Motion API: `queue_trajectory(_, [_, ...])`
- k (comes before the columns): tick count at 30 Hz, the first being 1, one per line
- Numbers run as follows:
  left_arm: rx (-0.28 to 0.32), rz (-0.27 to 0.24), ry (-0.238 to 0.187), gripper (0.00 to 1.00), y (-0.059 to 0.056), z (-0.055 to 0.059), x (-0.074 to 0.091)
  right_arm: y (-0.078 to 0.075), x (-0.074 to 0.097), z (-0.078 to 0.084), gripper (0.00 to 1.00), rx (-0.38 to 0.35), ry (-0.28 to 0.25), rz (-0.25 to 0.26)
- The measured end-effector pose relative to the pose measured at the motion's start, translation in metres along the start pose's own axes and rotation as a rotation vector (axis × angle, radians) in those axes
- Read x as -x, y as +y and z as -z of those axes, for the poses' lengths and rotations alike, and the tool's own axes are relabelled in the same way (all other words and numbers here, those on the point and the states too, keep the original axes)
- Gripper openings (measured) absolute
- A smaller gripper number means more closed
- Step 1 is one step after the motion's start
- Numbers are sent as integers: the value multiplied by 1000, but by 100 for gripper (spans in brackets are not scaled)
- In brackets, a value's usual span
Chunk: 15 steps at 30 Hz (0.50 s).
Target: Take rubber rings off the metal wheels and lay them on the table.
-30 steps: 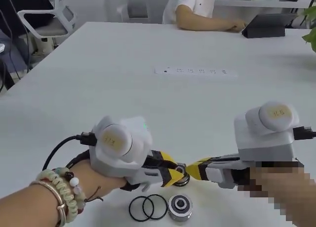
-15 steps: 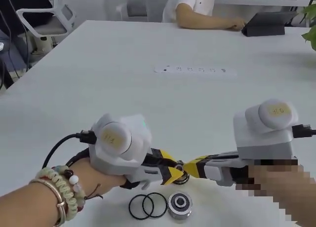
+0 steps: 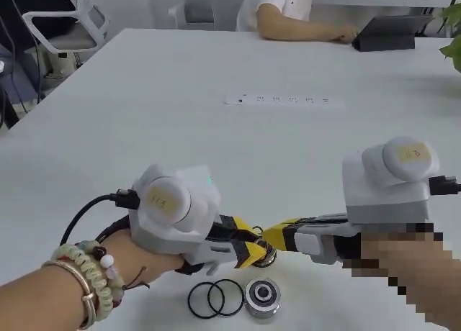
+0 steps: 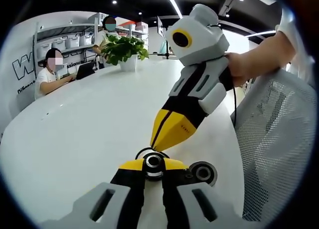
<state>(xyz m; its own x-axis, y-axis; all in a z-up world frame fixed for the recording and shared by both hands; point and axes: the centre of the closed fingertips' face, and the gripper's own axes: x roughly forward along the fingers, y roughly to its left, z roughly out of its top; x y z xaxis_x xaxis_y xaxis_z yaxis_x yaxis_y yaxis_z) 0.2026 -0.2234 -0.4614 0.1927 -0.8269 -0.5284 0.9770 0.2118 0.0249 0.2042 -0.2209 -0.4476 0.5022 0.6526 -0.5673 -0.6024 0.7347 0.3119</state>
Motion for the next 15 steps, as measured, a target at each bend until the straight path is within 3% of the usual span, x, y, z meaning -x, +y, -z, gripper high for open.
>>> queue_trajectory(2, [10, -1, -7, 7, 0, 0, 0, 3, -1, 2, 0, -22, 4, -17])
queue_trajectory(15, [1, -14, -7, 7, 0, -1, -1, -7, -1, 13, 0, -43, 46, 26])
